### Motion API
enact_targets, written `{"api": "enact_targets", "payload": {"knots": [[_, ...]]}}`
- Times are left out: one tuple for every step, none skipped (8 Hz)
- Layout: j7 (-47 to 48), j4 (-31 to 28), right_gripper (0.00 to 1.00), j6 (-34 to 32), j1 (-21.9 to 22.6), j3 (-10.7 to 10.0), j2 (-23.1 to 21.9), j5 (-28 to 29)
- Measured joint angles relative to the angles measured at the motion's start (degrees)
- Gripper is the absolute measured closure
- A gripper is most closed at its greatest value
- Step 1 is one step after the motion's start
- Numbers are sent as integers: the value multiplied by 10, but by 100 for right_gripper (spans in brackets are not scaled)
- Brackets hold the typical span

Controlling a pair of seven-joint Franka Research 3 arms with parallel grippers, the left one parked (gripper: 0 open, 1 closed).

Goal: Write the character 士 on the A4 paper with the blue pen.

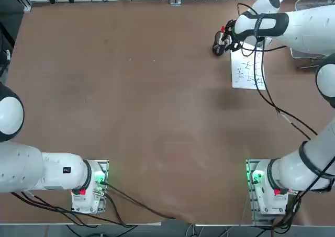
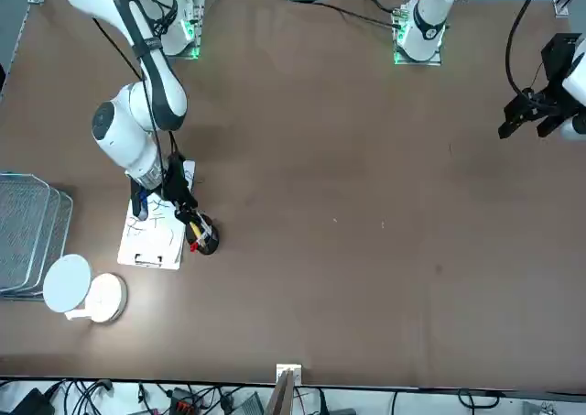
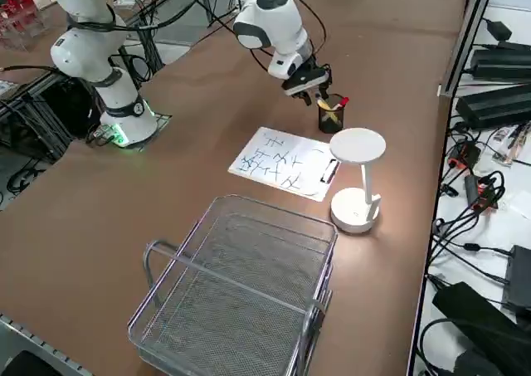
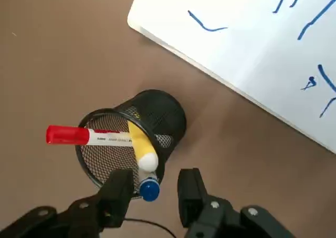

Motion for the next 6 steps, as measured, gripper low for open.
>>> {"api": "enact_targets", "payload": {"knots": [[0, 2, 47, 0, 0, 0, 2, 0], [0, 5, 50, 0, 0, 0, 4, 0], [1, 7, 53, 1, 0, 0, 6, 0], [1, 8, 57, 1, 0, 0, 6, 0], [2, 8, 61, 1, 0, 0, 6, 0], [2, 8, 63, 1, 0, 0, 6, 0]]}}
